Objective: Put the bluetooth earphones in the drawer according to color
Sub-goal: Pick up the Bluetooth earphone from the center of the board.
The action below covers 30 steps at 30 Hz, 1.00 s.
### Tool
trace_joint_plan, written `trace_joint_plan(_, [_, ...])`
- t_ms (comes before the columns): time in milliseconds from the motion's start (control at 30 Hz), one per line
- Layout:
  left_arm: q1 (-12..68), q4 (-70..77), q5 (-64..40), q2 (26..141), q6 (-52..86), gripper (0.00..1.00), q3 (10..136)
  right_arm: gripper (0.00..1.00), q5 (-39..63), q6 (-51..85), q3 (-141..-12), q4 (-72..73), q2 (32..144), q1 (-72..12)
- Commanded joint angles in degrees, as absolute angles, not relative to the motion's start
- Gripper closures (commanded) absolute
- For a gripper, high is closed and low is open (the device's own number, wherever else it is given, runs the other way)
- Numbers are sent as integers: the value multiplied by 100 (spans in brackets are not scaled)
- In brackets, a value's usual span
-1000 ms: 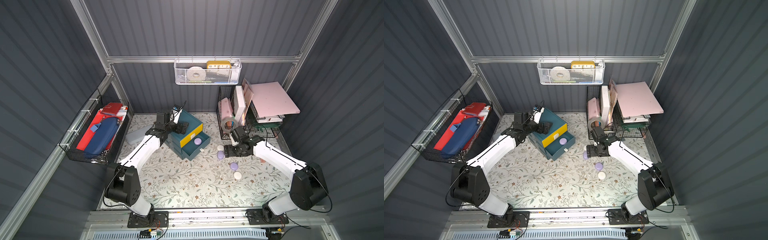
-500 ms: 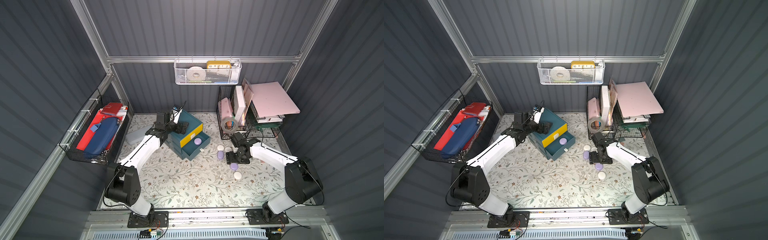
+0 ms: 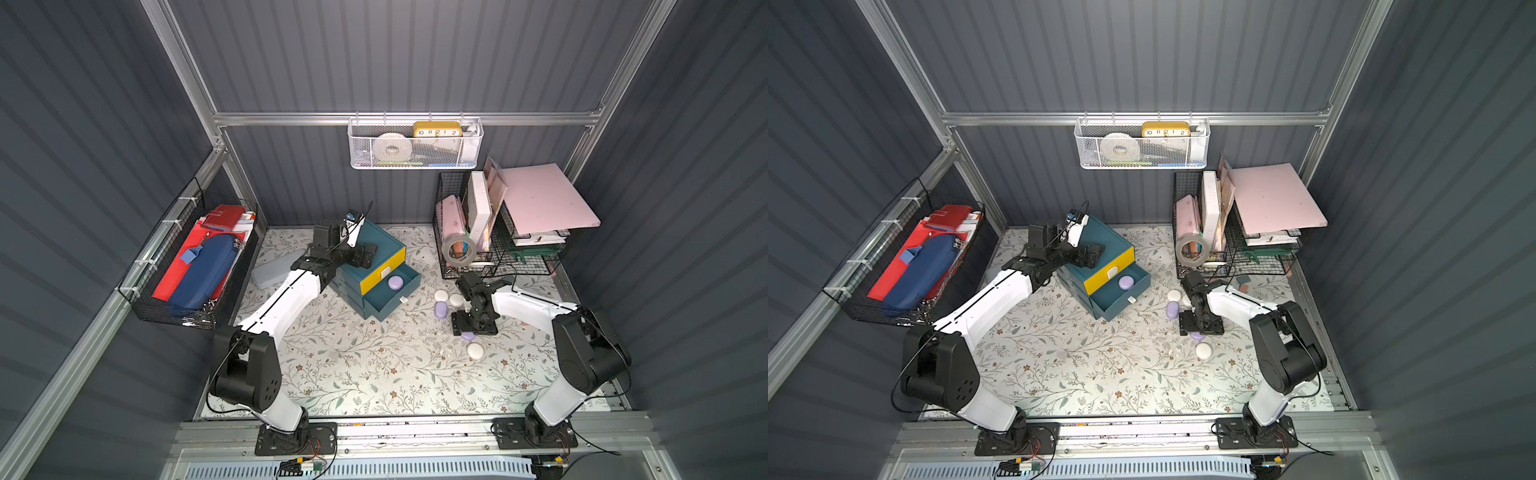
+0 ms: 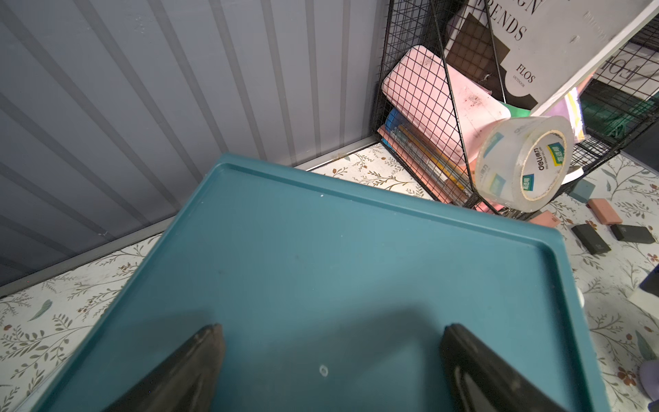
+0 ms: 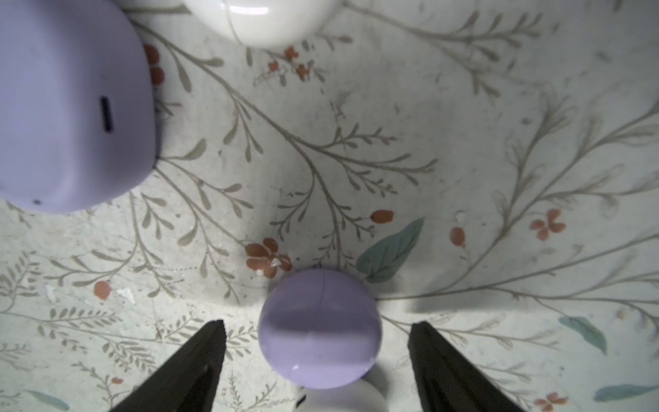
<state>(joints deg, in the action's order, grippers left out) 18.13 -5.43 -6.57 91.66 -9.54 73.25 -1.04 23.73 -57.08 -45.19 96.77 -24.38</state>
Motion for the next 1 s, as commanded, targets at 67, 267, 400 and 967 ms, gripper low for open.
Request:
trace_joint_plan(67, [1872,-1608,-594,9387,-947,1,7162,17,-132,2430,-5661,-4359,9866,-2417])
trace_joint_plan(267, [1881,-1608,-597,9391,-951,1,7158,25,-63,2415,-5671,-4291,9981,-2407])
trace_joint_plan(400, [1881,-1608,-598,9387,-951,1,7156,27,-79,2400,-5669,-4282,10045,-2413])
trace_joint_plan(967, [1890,-1608,-606,9402,-947,1,7156,51,-31,2364,-5700,-4301,10105,-2415])
